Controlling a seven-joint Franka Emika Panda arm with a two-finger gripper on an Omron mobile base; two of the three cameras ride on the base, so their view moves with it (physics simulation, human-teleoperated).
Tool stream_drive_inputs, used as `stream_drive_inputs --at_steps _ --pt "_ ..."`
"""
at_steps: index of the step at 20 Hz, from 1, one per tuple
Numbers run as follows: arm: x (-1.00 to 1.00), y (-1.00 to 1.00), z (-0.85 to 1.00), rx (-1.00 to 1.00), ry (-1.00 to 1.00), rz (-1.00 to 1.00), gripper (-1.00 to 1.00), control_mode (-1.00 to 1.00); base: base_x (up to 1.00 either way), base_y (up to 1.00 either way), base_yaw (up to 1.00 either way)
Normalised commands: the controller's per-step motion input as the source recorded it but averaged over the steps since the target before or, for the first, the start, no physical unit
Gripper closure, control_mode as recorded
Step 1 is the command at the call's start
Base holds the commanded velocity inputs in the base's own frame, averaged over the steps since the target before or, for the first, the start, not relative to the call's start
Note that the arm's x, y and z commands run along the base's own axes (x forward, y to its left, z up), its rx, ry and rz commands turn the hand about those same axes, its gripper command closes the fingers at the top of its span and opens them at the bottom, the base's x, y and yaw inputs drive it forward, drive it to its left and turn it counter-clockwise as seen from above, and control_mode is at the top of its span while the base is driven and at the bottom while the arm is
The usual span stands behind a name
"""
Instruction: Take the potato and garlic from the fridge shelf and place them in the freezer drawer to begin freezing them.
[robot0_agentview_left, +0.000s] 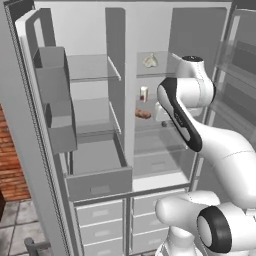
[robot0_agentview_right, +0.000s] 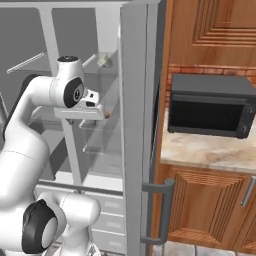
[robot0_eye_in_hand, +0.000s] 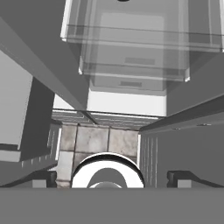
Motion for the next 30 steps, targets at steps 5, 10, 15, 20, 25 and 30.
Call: stream_drive_inputs --at_steps 5,10,15,20,25,30 --pt "0.0 0.0 0.0 0.0 0.0 0.0 -1.0 1.0 0.46 0.0 -0.12" --pt "0.0 0.0 0.0 0.0 0.0 0.0 -1.0 1.0 0.51 0.0 -0.04" --pt "0.0 0.0 0.0 0.0 0.0 0.0 -1.0 1.0 0.31 -0.23 0.03" --pt "0.0 0.0 0.0 0.0 0.0 0.0 -1.0 1.0 0.52 -0.13 0.0" --pt "0.0 0.0 0.0 0.0 0.0 0.0 -1.0 1.0 0.27 -0.25 0.0" --pt "0.0 0.0 0.0 0.0 0.0 0.0 -1.0 1.0 0.03 -0.28 0.0"
